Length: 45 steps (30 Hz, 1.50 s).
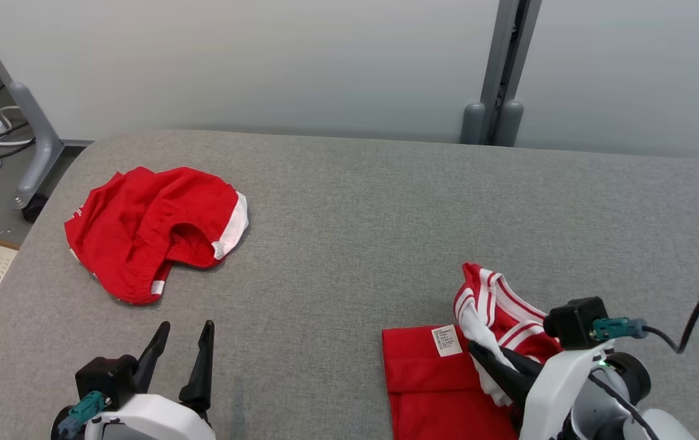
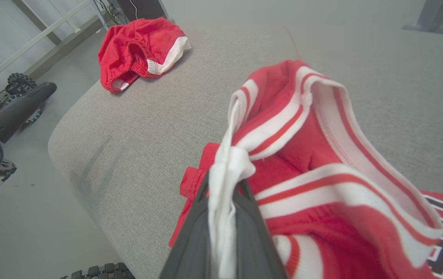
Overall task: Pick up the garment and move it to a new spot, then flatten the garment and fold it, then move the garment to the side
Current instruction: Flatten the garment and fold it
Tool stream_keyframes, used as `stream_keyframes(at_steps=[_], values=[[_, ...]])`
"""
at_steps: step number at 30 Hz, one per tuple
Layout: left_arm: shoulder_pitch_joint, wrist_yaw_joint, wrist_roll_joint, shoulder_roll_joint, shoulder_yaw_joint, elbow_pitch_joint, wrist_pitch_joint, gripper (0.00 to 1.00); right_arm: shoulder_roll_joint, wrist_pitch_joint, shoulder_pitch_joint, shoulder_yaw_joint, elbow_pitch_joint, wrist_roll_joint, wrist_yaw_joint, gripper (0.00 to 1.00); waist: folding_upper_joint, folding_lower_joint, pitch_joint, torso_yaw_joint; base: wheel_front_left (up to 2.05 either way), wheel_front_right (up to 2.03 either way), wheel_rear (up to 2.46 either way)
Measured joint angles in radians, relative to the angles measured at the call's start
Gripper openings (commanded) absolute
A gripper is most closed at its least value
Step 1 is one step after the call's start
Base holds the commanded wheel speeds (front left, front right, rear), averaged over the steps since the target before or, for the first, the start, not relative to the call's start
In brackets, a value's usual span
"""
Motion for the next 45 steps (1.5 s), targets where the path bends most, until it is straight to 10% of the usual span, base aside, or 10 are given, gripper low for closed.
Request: stream_keyframes(at_steps=[13, 15, 16, 17, 29, 37, 45], values=[[-0.002, -0.007, 0.001, -0.002, -0.004, 0.015, 0.0, 1.0, 0.086, -0.036, -0.047, 0.091, 0.16, -0.006, 0.0, 0.0, 0.0, 0.0, 0.002, 0.047, 0.0, 0.0, 0.0], [-0.002, -0.007, 0.0, -0.001, -0.003, 0.016, 0.0, 1.0, 0.09, -0.045, -0.053, 0.104, 0.178, -0.002, 0.0, 0.42, 0.0, 0.0, 0.003, 0.045, 0.0, 0.0, 0.0], [-0.002, -0.007, 0.0, -0.001, -0.003, 0.016, 0.0, 1.0, 0.091, -0.046, -0.059, 0.11, 0.183, 0.002, 0.0, 0.9, 0.0, 0.0, 0.003, 0.042, 0.0, 0.0, 0.0], [-0.002, -0.007, 0.0, -0.001, -0.003, 0.016, 0.0, 1.0, 0.093, -0.052, -0.062, 0.114, 0.184, 0.007, 0.0, 1.0, 0.0, 0.0, 0.004, 0.039, 0.0, 0.0, 0.0], [0.001, 0.001, -0.003, 0.003, -0.003, 0.013, 0.001, 1.0, 0.046, -0.137, -0.084, 0.126, 0.017, 0.149, 0.0, 1.0, 0.0, 0.0, -0.021, -0.031, 0.0, 0.0, 0.0], [0.015, 0.003, -0.005, 0.001, -0.008, 0.006, 0.003, 1.0, -0.057, -0.159, -0.023, -0.102, -0.026, 0.095, 0.0, 1.0, 0.0, 0.0, -0.043, -0.074, 0.0, 0.0, 0.0], [0.015, 0.002, -0.008, 0.002, -0.013, 0.005, 0.006, 1.0, -0.016, -0.168, 0.019, -0.216, 0.054, 0.005, 0.0, 1.0, 0.0, 0.0, -0.034, -0.079, 0.0, 0.0, 0.0]])
